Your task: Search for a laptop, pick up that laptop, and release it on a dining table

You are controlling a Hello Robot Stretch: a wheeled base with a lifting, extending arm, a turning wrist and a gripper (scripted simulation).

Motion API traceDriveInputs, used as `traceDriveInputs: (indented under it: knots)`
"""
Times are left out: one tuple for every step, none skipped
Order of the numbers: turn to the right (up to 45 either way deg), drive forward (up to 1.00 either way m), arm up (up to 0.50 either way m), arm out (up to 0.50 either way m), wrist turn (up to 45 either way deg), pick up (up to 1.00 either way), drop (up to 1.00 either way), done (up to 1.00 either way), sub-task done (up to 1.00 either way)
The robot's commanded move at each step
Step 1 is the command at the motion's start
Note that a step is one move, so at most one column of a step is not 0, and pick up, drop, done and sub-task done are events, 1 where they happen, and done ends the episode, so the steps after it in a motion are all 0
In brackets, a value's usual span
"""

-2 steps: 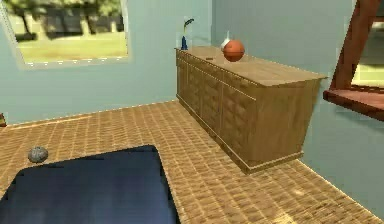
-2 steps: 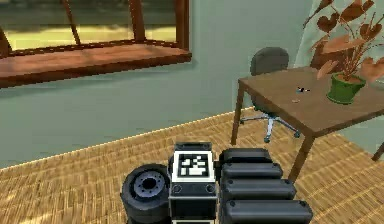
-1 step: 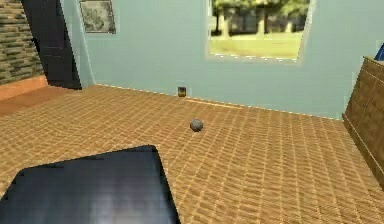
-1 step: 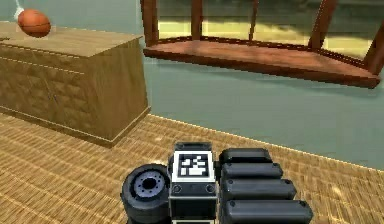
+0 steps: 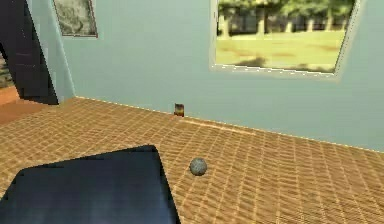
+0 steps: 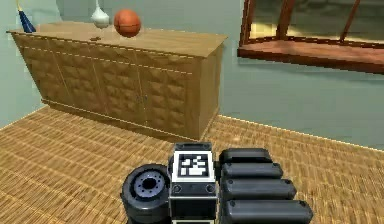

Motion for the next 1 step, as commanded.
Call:
traceDriveInputs:
  knots:
    - [-45.0, 0.00, 0.00, 0.00, 0.0, 0.00, 0.00, 0.00, 0.00]
